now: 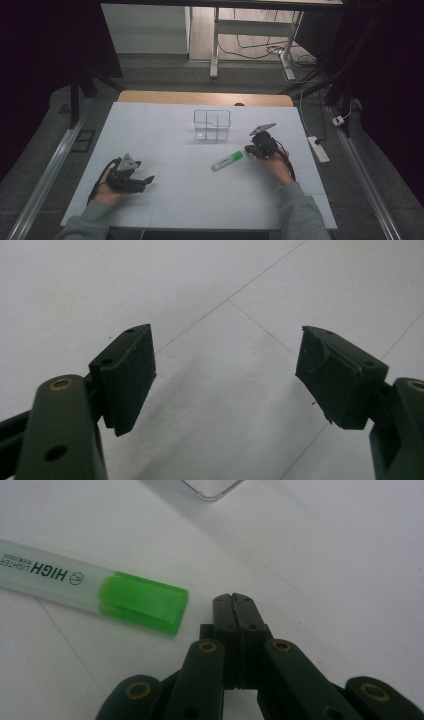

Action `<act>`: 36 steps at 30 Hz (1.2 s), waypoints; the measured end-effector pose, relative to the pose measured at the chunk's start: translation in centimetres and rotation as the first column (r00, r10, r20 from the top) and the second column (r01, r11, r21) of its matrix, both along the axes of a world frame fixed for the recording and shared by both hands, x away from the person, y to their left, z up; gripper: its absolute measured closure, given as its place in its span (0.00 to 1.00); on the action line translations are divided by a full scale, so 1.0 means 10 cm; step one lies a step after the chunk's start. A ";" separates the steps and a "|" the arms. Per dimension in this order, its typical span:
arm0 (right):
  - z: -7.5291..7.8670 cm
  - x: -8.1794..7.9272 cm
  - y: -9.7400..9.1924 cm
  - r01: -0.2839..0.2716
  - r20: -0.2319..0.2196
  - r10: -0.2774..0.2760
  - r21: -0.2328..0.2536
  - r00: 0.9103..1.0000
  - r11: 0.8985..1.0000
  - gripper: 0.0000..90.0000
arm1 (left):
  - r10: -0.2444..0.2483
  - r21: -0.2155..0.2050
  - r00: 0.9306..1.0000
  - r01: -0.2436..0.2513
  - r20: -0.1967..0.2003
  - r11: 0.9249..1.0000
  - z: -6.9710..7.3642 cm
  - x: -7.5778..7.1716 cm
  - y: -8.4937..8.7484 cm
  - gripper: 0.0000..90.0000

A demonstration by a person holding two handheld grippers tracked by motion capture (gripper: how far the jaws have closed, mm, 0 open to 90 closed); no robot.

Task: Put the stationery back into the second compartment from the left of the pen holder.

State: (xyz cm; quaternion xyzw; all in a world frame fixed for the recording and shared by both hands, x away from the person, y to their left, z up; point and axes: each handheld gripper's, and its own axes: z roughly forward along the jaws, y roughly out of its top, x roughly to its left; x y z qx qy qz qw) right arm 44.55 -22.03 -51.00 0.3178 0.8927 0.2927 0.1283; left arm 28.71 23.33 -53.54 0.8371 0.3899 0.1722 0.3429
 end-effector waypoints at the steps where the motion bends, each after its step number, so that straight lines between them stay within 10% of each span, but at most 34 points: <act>1: -0.01 0.00 0.01 -0.004 -0.003 0.004 0.005 1.000 1.000 0.99 | 0.000 0.000 1.000 0.000 0.000 1.000 0.00 0.00 0.00 0.26; 36: 0.02 -0.18 0.42 -0.124 -0.032 0.125 0.017 0.992 0.992 0.99 | -0.007 0.014 1.000 0.007 -0.007 1.000 -0.01 0.01 -0.01 0.27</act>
